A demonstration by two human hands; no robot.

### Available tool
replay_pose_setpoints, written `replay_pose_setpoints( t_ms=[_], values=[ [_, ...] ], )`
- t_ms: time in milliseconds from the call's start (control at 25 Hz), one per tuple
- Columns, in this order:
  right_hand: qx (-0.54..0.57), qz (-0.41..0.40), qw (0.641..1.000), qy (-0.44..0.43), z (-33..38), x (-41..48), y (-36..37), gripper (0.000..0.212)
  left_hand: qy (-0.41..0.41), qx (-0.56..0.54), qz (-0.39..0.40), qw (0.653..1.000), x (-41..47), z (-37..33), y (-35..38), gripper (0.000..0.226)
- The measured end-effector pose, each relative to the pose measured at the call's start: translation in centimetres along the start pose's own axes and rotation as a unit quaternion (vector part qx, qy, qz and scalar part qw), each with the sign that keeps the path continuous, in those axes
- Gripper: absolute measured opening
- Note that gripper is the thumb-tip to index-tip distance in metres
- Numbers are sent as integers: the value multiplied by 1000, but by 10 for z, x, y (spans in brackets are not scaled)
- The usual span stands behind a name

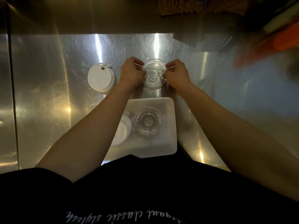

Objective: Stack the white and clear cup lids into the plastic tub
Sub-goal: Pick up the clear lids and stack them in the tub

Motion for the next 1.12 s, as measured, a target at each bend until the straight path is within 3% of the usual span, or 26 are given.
replay_pose_setpoints(
  t_ms=[280,720,1120],
  values=[
    [144,1,990,-4,7,-19,-21,30,20,-54,-33,998,-8,-21,-15,30],
    [159,-34,980,-113,14,-73,-35,26,95,-105,-60,988,-59,-50,-46,32],
    [176,-30,976,-122,-24,-123,-23,22,109,-120,-81,983,-114,-29,-59,31]
  ],
)
Point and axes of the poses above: each hand's wrist, its own x-axis towards the middle knuckle, its own y-axis out of the palm, z = x × y, the point moved 8 cm from there along x, towards the middle knuckle, and after that the axes turned 15 degrees about y, right-handed, at the moved point
